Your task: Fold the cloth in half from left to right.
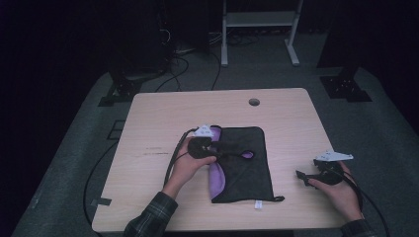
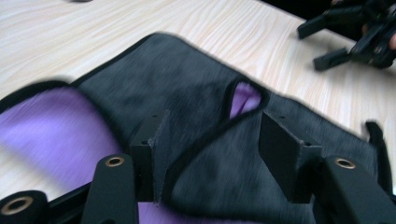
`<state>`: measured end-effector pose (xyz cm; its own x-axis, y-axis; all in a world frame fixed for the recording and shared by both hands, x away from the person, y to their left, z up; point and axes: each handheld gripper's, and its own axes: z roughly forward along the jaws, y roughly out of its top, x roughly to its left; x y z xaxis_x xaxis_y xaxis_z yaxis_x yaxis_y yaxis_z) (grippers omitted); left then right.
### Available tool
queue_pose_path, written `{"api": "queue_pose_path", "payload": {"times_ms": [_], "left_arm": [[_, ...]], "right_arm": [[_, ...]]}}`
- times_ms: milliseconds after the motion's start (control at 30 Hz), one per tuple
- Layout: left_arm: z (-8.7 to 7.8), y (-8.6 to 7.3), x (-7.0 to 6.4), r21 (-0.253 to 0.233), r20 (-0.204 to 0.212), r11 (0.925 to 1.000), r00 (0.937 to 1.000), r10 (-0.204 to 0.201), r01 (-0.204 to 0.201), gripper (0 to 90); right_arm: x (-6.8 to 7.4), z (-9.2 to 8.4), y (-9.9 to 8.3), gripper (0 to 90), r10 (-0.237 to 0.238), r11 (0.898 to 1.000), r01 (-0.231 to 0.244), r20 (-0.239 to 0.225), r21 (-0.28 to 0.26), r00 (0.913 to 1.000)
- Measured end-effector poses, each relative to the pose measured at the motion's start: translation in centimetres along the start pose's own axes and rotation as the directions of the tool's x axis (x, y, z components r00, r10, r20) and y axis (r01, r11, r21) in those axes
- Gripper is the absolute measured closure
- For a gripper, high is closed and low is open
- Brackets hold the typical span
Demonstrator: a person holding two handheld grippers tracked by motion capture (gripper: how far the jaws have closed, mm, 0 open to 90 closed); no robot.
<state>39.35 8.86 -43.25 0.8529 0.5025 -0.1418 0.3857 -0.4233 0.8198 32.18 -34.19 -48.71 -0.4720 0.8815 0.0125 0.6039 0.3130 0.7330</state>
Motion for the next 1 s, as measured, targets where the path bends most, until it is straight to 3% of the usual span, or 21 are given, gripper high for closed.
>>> {"api": "queue_pose_path", "payload": {"times_ms": [300,633,800,900,1000], "left_arm": [[-3.7,-3.4,0.9,0.037,-0.083,0.9989,0.9962,-0.025,0.029,29.3],[-7.0,-7.4,1.5,0.109,-0.172,0.9922,0.9843,-0.04,0.059,19.8],[-7.9,-8.8,1.5,0.138,-0.196,0.9882,0.9798,-0.04,0.068,17.5],[-8.2,-9.4,1.6,0.146,-0.207,0.9869,0.9776,-0.037,0.068,17.1],[-8.4,-10.0,1.6,0.148,-0.204,0.9866,0.9781,-0.039,0.07,16.1]], "right_arm": [[0.0,0.1,0.1,14.4,0.002,1.0,-0.002,0.002,-0.003,1.0],[0.1,0.0,0.2,23.6,0.01,1.0,-0.01,0.009,-0.018,0.9999],[0.0,-0.1,0.1,39.0,0.01,0.999,-0.01,0.009,-0.039,0.9999],[0.0,-0.1,0.1,43.7,0.006,0.999,-0.006,0.007,-0.043,1.0],[0.1,-0.1,0.2,51.1,0.001,0.999,-0.001,0.003,-0.048,1.0]]}}
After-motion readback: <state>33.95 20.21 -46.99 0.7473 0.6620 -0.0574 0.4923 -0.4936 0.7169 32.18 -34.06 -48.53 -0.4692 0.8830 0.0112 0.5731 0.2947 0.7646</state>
